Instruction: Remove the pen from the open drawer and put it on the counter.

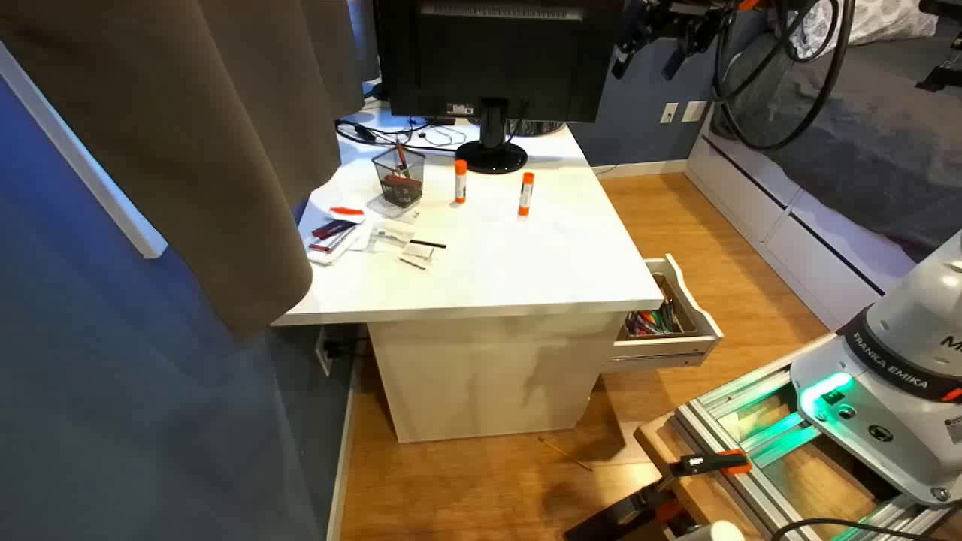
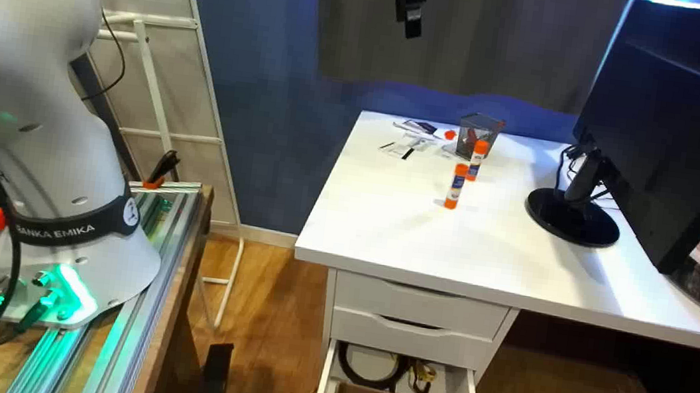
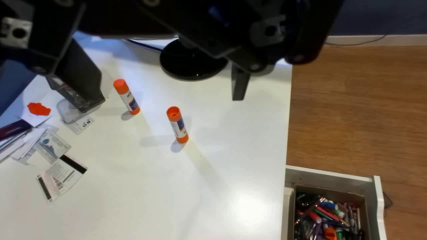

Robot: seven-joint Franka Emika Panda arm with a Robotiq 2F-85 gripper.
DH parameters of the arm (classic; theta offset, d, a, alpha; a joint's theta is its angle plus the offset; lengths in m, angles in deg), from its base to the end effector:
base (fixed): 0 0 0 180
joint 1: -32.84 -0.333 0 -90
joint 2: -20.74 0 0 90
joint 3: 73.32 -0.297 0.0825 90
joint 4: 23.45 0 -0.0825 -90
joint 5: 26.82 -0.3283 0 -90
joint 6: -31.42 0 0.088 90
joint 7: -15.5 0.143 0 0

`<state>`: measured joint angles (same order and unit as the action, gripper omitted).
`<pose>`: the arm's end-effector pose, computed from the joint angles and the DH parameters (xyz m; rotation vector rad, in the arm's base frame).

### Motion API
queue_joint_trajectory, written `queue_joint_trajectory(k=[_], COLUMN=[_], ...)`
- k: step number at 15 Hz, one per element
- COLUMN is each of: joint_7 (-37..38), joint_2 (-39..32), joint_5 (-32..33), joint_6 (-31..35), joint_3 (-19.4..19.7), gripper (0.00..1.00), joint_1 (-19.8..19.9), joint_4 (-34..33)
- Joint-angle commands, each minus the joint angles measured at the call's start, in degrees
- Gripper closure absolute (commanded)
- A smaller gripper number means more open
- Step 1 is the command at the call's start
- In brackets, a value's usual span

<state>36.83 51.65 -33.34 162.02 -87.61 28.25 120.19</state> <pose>0.3594 0.1329 0.4636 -3.0325 0.1805 -0.4499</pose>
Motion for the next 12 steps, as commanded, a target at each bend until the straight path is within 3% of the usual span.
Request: queue_joint_trajectory(k=[1,12], joint_7=[0.24,0.28], joint_2=[-0.06,-1.00], joint_5=[0.35,0.81], joint_6=[-0.16,0.55], joint_3=[0.46,0.69], gripper=[0.00,0.00], joint_1=[-0.47,0.22], joint_4=[-0.12,0.24])
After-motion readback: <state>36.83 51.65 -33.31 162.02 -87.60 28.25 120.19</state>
